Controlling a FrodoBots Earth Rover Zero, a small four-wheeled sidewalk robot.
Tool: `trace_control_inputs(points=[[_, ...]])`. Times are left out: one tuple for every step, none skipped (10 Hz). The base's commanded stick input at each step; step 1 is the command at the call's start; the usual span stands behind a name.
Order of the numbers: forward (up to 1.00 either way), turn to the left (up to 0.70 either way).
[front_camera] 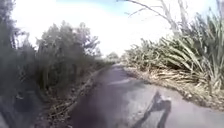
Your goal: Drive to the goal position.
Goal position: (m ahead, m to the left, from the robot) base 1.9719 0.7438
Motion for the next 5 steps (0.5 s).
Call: trace_control_inputs(points=[[0.00,0.00],[0.00,0.00],[0.00,0.00],[0.00,0.00],[0.00,0.00]])
